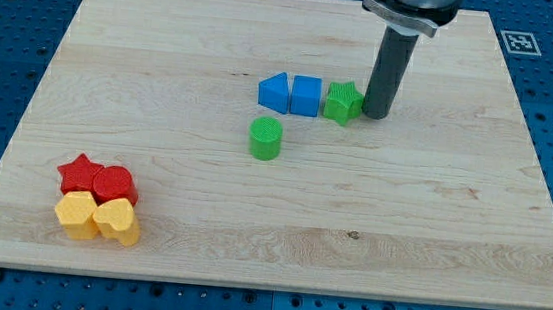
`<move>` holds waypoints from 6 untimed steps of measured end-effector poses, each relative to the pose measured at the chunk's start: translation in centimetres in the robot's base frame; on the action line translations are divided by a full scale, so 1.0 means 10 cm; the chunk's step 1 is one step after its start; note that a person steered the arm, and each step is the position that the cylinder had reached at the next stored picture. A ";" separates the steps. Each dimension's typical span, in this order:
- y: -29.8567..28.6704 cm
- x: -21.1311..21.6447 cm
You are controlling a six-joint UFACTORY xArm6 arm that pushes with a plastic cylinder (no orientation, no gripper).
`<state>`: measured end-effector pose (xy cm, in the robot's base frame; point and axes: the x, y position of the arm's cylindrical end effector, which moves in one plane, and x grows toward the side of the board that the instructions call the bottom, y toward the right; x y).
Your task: Move your arm to the bottom centre of the board
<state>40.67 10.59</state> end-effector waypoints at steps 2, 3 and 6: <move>0.63 0.29; 0.92 1.11; -0.86 1.98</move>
